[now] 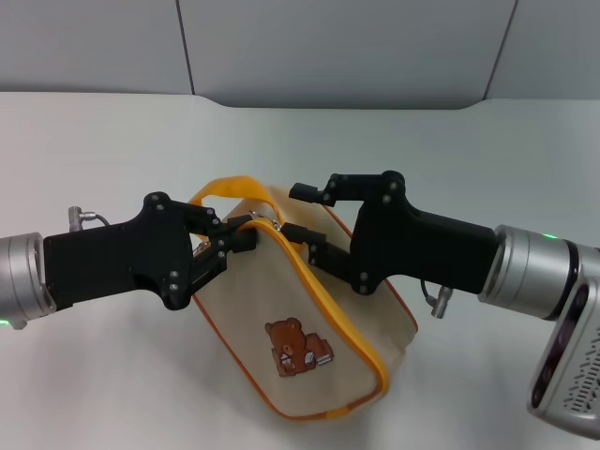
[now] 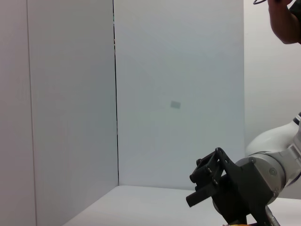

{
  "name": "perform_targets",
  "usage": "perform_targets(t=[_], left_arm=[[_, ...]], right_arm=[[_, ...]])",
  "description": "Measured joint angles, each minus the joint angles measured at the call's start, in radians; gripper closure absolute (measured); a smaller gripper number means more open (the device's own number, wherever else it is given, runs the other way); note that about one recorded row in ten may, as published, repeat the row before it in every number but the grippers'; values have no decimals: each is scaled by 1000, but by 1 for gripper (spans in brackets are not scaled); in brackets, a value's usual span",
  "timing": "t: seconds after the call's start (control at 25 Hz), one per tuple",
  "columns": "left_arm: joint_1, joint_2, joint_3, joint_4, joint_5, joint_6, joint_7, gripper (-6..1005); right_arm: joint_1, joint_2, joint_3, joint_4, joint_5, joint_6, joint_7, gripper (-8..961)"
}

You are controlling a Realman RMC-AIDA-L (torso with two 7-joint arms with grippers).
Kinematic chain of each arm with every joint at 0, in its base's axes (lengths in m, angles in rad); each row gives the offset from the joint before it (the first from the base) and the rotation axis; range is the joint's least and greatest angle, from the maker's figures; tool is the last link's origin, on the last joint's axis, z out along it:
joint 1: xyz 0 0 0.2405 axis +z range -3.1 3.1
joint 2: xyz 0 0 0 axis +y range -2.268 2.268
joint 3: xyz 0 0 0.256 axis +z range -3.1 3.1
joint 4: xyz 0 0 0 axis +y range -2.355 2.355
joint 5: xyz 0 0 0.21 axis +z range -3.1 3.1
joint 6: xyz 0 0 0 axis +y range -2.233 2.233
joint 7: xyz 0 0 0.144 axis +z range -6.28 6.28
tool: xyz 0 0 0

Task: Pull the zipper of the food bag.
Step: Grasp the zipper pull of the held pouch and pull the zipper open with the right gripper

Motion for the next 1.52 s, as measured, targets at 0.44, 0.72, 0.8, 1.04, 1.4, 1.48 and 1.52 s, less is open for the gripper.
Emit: perform_targets(t=[0.44,0.72,0.8,1.04,1.4,1.48,1.52], left_arm=[[11,5,-6,24,1,2,-17,948],[19,8,-7,36,1,21,-24,948],[21,8,-7,36,1,22,-24,948],[33,9,-6,37,1,34,-16,947],[37,9,-5,37,1,46,-14,947],[37,9,-5,37,1,47,-14,947],[38,9,-4,37,1,49,-14,947]], right_arm=[[8,0,-10,24,-8,-4,2,596],[9,0,-10,35,-14,-16,2,600],[9,0,-10,34,-12,-14,3,602],[15,0,-9,36,-9,5,5,606],[24,0,-10,58,-13,11,12,612],[24,0,-10,60,-13,11,12,613],[24,0,-10,65,-13,12,11,614]])
